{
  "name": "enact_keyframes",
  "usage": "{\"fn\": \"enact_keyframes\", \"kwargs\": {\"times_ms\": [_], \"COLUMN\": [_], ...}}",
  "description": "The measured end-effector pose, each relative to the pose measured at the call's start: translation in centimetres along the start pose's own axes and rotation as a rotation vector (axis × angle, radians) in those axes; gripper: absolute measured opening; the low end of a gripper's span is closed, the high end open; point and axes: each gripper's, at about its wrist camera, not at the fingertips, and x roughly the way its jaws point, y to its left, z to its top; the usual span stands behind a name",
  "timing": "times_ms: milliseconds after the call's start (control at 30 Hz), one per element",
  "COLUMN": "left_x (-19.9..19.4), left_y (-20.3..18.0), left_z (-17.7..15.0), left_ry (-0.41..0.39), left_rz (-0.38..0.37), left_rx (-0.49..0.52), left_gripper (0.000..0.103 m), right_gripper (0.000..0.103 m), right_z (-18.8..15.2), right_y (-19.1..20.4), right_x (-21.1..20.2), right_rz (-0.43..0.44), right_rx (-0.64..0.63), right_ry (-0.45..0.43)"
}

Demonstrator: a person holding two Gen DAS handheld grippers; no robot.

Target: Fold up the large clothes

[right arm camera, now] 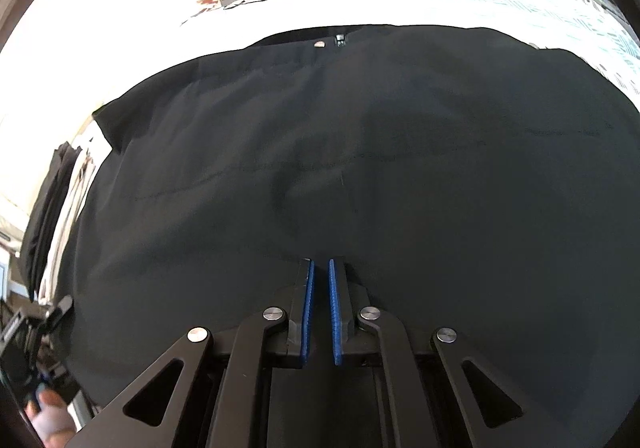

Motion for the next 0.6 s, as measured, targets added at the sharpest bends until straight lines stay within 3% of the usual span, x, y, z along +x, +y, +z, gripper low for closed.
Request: {"fn": "enact_keyframes", "kwargs": {"times_ms": [600], "left_x": [0.7], "left_y": [-0.8], "left_z": [-0.7], "left_ry": [-0.067], "left_rz": [0.049], "left_rx": [0.030], "left_gripper": [0.047], "right_gripper": [0.000], "right_z": [8.4], "right_y": [-0.6], "right_x": [4.1], "right_rz": [-0.011], "right_rx": [0.023], "right_ry": [-0.022]}}
